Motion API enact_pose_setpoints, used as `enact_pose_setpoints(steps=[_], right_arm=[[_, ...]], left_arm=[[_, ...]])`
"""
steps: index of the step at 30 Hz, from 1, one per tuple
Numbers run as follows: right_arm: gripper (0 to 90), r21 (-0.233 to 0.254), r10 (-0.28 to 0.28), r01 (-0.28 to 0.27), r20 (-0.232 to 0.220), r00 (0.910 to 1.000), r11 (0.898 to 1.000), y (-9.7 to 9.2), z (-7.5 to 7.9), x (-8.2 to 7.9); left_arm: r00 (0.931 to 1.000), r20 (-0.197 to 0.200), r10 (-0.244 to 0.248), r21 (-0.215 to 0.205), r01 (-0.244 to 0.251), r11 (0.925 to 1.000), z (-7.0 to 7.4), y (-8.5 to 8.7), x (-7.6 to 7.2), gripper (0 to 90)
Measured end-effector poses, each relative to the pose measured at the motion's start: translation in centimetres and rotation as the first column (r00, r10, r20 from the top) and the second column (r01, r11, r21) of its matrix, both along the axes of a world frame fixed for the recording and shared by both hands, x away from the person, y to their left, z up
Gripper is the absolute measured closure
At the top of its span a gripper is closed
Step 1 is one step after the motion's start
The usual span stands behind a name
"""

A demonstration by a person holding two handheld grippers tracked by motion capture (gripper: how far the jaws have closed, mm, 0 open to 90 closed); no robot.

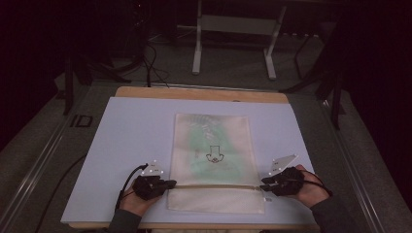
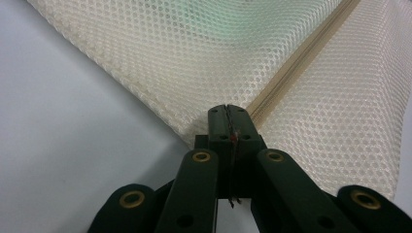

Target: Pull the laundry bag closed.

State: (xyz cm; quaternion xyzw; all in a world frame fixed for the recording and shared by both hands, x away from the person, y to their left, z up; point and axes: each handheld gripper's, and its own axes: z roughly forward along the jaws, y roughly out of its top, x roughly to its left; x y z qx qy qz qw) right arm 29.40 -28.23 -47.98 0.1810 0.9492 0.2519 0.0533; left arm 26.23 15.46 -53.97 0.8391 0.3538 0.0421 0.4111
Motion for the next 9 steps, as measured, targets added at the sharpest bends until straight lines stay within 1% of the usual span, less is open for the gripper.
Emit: enact_pose_setpoints(steps=[4, 7, 9], right_arm=[[71.6, 0.017, -0.016, 0.016, 0.007, 0.9998, 1.000, -0.40, 0.05, 0.07], [71.5, 0.044, -0.030, 0.029, 0.012, 0.9995, 0.999, -0.60, 0.10, 0.05], [71.2, 0.072, -0.044, 0.043, 0.019, 0.9988, 0.997, -0.77, 0.11, 0.05]], left_arm=[[1.0000, 0.007, -0.002, -0.003, 0.002, 1.0000, 0.06, 0.04, -0.02, 89.1], [0.9999, 0.011, -0.004, 0.000, 0.004, 1.0000, 0.14, 0.09, -0.04, 89.1], [0.9998, 0.017, -0.004, -0.004, 0.004, 1.0000, 0.21, 0.17, -0.06, 89.0]])
